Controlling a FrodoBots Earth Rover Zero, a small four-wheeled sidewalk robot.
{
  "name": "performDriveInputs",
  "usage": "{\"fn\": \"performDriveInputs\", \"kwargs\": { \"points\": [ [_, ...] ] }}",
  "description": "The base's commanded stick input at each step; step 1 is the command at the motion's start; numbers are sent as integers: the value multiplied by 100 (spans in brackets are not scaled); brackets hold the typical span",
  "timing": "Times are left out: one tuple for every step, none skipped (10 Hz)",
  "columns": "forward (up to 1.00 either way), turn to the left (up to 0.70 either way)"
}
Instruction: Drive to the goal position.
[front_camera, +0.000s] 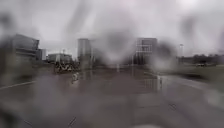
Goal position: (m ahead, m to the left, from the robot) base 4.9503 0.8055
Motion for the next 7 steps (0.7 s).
{"fn": "performDriveInputs", "kwargs": {
  "points": [
    [7, 0],
    [7, 0],
    [7, 0],
    [7, 0],
    [7, 0],
    [7, 0],
    [7, 0]
  ]
}}
